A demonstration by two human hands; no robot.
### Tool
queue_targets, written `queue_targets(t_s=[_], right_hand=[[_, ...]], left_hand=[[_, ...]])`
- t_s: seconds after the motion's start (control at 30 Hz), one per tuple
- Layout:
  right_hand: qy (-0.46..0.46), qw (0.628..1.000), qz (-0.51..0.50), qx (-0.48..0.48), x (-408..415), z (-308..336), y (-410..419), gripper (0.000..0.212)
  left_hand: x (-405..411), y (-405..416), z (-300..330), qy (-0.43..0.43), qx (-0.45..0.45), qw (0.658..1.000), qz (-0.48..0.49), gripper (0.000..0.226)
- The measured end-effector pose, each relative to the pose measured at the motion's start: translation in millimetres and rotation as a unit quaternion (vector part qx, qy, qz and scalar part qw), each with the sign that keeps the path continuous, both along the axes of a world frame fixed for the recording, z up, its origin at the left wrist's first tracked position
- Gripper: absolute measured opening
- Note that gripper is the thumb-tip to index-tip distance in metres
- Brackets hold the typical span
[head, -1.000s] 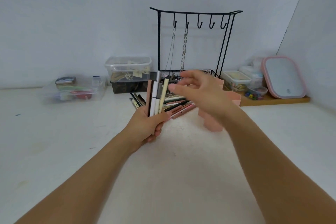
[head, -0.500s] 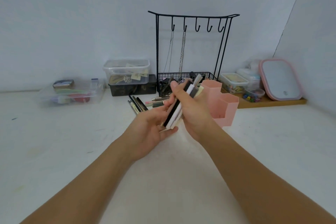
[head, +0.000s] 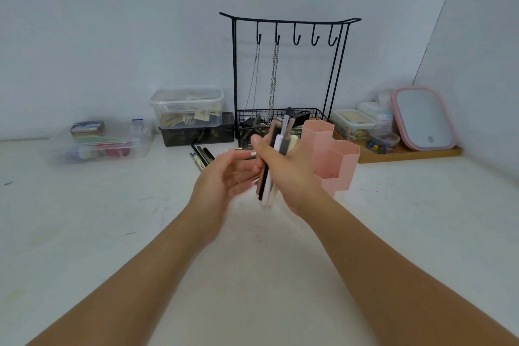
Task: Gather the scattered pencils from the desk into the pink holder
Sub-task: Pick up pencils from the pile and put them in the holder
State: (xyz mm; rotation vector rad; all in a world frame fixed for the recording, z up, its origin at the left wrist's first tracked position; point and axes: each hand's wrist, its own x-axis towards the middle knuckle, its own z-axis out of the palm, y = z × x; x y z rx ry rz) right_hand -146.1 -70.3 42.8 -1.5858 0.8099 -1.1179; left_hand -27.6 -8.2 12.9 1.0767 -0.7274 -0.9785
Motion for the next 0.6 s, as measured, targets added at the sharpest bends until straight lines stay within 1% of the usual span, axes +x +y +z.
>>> queue_targets(t_s=[0.07,0.13,0.23,0.27,0.3,0.33,0.4,0.43,0.5,0.57,0.6], right_hand=[[0.037,0.999,0.017,-0.01,-1,-5,0,0.026],[0.045,0.998,0.032,-0.017,-1,-6,2,0.025],[0.027,0.999,0.022,-0.037,-4,7,1,0.031],[-0.002,0.999,0.005,-0.037,-10,16,-3,0.032],[-0.055,0.998,-0.013,-0.026,-17,27,-8,0.031],[-0.129,0.991,-0.028,-0.011,-26,38,-16,0.027],[-0.286,0.956,-0.059,0.009,-49,57,-35,0.02],[-0.347,0.934,-0.08,0.011,-60,62,-45,0.019],[-0.422,0.897,-0.128,0.021,-79,61,-63,0.02],[-0.455,0.874,-0.166,0.046,-89,50,-74,0.022],[-0.458,0.869,-0.18,0.057,-91,45,-79,0.024]], left_hand=[[2,-1,0,-0.051,0.005,0.997,0.061,0.037],[7,0,0,-0.101,0.024,0.99,0.097,0.034],[7,1,0,-0.136,0.023,0.985,0.099,0.037],[7,1,0,-0.141,0.023,0.985,0.093,0.037],[5,2,0,-0.144,0.023,0.986,0.085,0.038],[5,2,-1,-0.144,0.021,0.986,0.076,0.038],[4,2,-1,-0.141,0.015,0.988,0.06,0.038],[3,3,-1,-0.141,0.013,0.988,0.056,0.039],[3,3,-2,-0.138,0.012,0.989,0.047,0.039],[3,2,-3,-0.139,0.014,0.99,0.037,0.039],[2,2,-4,-0.14,0.017,0.989,0.033,0.039]])
